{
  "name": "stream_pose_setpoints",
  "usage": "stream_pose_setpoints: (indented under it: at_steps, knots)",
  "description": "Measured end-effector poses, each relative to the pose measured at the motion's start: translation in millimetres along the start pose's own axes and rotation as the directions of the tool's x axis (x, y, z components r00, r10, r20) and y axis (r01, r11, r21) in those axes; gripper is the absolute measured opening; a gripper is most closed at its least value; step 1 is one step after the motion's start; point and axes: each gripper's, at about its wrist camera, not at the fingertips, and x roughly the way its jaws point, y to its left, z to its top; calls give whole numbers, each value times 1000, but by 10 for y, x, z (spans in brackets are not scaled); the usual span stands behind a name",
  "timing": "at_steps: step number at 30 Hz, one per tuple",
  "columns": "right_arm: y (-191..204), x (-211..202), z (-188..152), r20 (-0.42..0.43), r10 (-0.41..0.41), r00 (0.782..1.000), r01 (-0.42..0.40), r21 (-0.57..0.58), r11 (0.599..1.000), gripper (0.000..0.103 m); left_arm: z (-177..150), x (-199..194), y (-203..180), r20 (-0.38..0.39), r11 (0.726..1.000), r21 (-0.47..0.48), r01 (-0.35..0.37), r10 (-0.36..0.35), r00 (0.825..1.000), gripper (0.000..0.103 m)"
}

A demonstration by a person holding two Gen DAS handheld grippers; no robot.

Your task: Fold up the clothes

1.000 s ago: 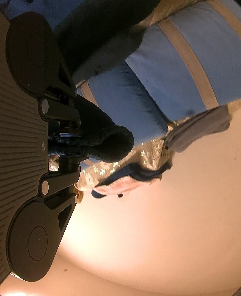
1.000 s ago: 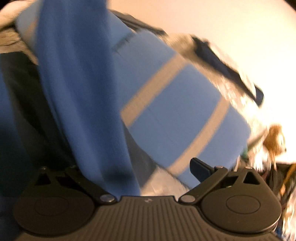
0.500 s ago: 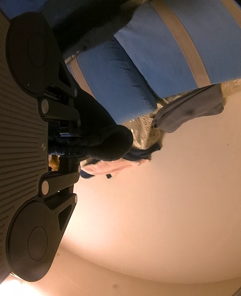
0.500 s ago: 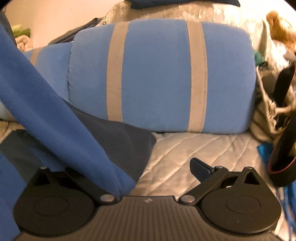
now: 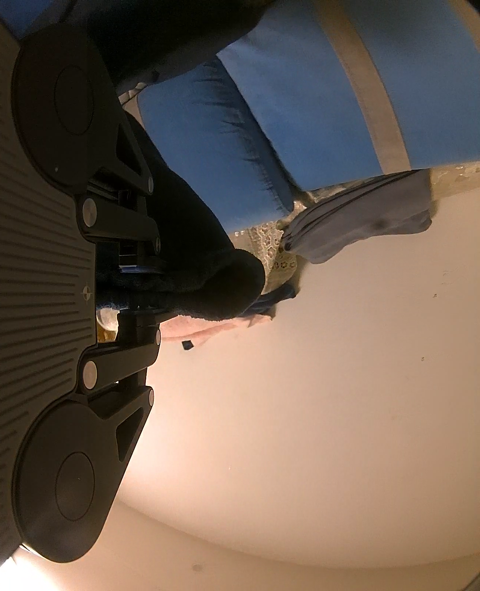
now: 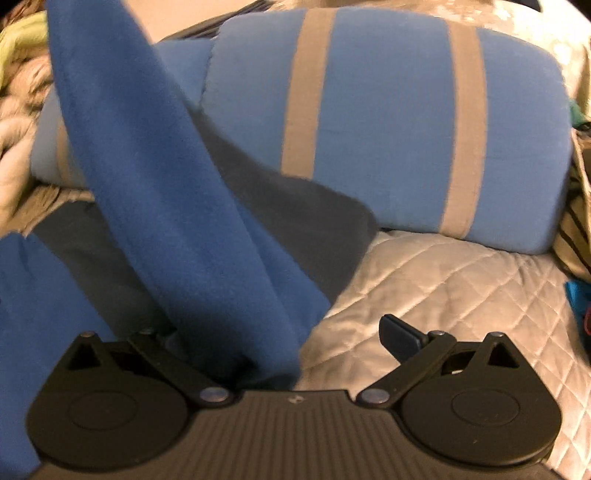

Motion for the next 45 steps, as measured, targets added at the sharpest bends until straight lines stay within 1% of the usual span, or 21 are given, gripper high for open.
stream_pose_setpoints:
  at_steps: [5, 8, 10, 12, 15, 18, 22, 23, 25, 28, 31, 33, 35, 37, 39, 42, 44, 45]
  knots:
    - [-319, -169, 140, 29, -61, 998, 58, 92, 994, 103, 43, -65, 76, 9, 1000, -8, -25, 25, 1000, 16]
    - [-492, -263, 231, 32, -61, 998, 56, 152, 987, 103, 44, -82, 100, 13, 1000, -11, -29, 29, 999, 16]
    - [-606, -257, 272, 6, -59, 998, 56, 229, 972, 103, 31, -80, 102, 7, 999, -7, -34, 34, 999, 16]
    - [-721, -239, 312, -23, -54, 998, 59, 310, 949, 103, 6, -67, 102, -5, 999, -1, -40, 40, 999, 16]
    - [-848, -83, 322, -90, -55, 994, 90, 440, 893, 103, -64, -48, 123, -17, 999, 5, -51, 51, 999, 16]
    - [-874, 41, 295, -147, -40, 988, 112, 524, 844, 103, -108, -57, 137, -27, 999, 8, -52, 52, 998, 16]
    - [-883, 36, 138, -144, 35, 989, 60, 609, 791, 103, -120, -90, 135, -28, 999, 14, -42, 42, 999, 16]
    - [-871, 22, 104, -137, 54, 989, 42, 616, 786, 103, -123, -98, 134, -28, 999, 16, -40, 40, 999, 16]
    - [-830, -14, 43, -121, 88, 989, 5, 619, 786, 103, -148, -104, 135, -30, 999, 13, -36, 36, 999, 16]
    - [-689, -59, -11, -113, 103, 988, -25, 545, 838, 103, -171, -96, 124, -30, 999, 10, -33, 33, 999, 16]
    - [-502, -85, -19, -111, 111, 988, -51, 442, 895, 103, -192, -82, 114, -28, 1000, 9, -28, 28, 999, 16]
    - [-390, -60, -14, -130, 81, 988, -26, 376, 926, 103, -201, -76, 114, -27, 1000, 2, -26, 26, 999, 16]
    - [-314, -27, -24, -143, 37, 989, 13, 331, 944, 103, -184, -95, 103, -27, 1000, 8, -27, 28, 999, 16]
    - [-296, 0, -40, -153, -36, 988, 81, 299, 951, 103, -166, -115, 90, -27, 999, 14, -29, 30, 999, 16]
    - [-282, 22, -51, -166, -100, 981, 140, 252, 958, 103, -115, -159, 85, -29, 999, 31, -34, 35, 999, 16]
    - [-250, 19, -62, -168, -170, 971, 198, 169, 966, 102, -9, -242, 94, -45, 994, 97, -42, 46, 998, 16]
    - [-312, 3, -62, -163, -172, 972, 202, 189, 961, 102, 68, -319, 135, -61, 987, 145, -64, 73, 995, 16]
    - [-365, -4, -59, -163, -161, 973, 195, 222, 955, 102, 110, -363, 162, -66, 983, 168, -75, 87, 994, 16]
